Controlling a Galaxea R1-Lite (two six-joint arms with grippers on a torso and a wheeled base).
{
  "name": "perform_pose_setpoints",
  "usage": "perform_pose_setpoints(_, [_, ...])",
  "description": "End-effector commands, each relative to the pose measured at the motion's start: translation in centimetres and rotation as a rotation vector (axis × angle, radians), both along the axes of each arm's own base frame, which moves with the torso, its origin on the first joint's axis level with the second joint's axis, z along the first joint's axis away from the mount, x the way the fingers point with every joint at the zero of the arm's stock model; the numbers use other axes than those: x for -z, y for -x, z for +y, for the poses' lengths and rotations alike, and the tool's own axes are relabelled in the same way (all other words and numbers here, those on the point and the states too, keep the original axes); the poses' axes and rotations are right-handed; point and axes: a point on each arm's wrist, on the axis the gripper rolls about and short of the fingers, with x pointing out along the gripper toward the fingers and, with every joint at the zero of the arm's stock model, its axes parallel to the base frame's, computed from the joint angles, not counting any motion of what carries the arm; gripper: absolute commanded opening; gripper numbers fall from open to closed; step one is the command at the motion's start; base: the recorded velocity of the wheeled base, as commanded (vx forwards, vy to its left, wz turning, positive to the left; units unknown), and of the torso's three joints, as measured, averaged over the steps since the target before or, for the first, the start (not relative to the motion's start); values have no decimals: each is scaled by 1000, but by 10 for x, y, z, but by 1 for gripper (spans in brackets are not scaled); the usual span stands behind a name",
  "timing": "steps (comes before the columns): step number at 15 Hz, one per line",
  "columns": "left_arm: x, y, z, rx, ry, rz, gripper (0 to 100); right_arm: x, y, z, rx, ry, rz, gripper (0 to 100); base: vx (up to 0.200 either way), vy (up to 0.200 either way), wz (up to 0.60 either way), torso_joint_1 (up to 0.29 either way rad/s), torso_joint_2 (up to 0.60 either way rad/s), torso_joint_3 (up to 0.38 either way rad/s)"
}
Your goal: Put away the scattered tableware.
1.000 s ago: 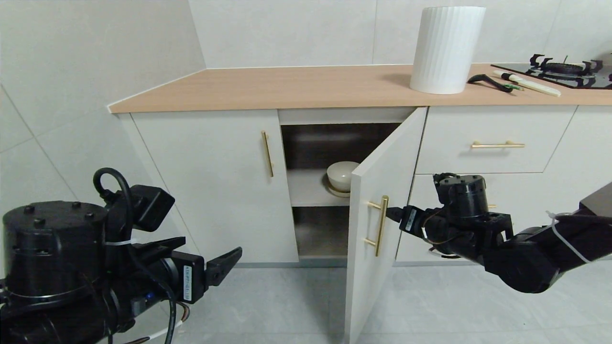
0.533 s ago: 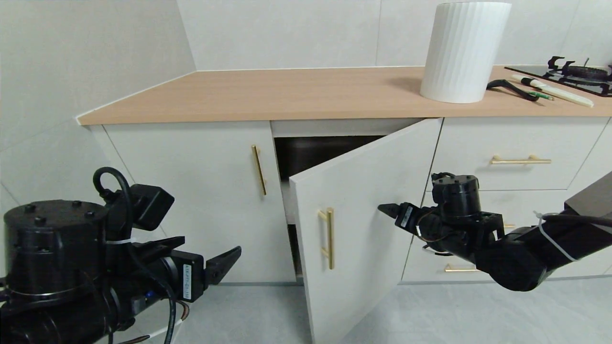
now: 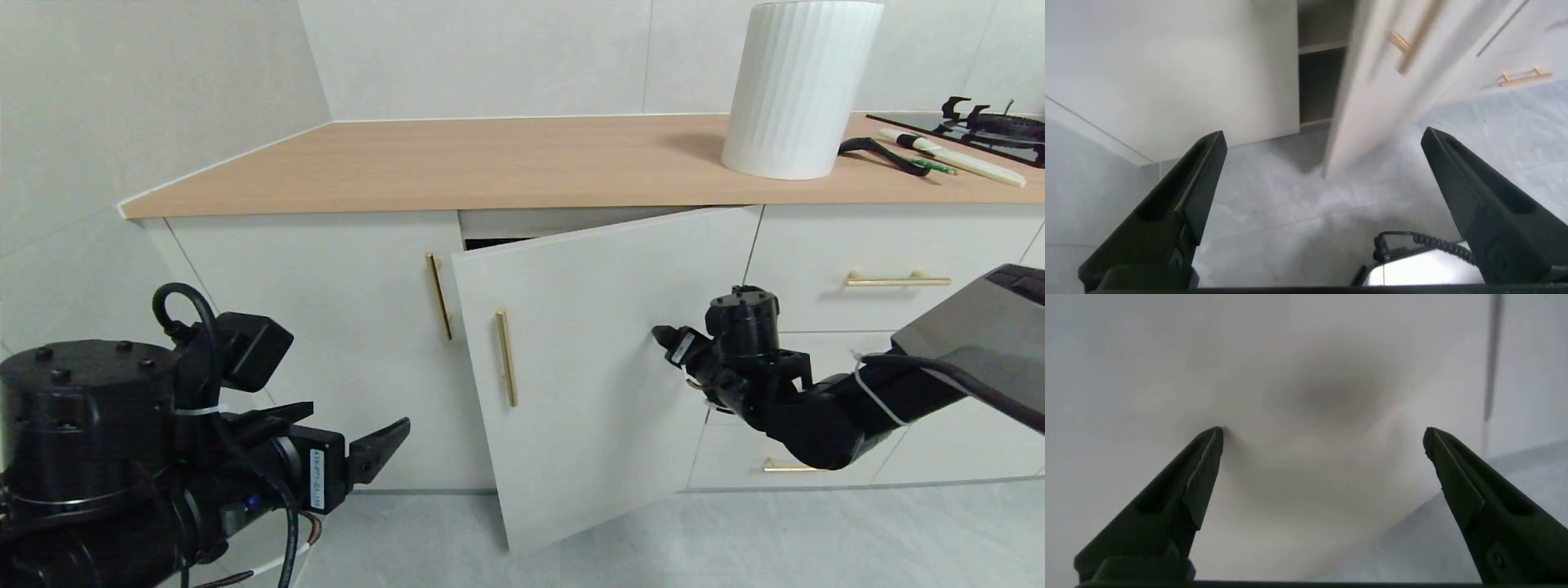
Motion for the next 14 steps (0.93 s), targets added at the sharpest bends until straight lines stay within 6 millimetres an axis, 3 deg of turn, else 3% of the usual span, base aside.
perform_pose_setpoints(1, [0, 0, 0, 0, 2, 0, 100, 16, -15, 4, 48, 20, 3, 100, 0, 0, 0, 0, 0, 0])
perform_pose_setpoints(5, [1, 0, 0, 0, 0, 2, 100, 23, -34, -4, 134, 25, -16, 100, 0, 0, 0, 0, 0, 0])
perform_pose_setpoints(8, [1, 0, 0, 0, 0, 2, 100, 34, -52, -23, 202, 32, -13, 100, 0, 0, 0, 0, 0, 0])
perform_pose_setpoints(14, [1, 0, 0, 0, 0, 2, 100, 31, -55, -25, 220, 30, -27, 100, 0, 0, 0, 0, 0, 0])
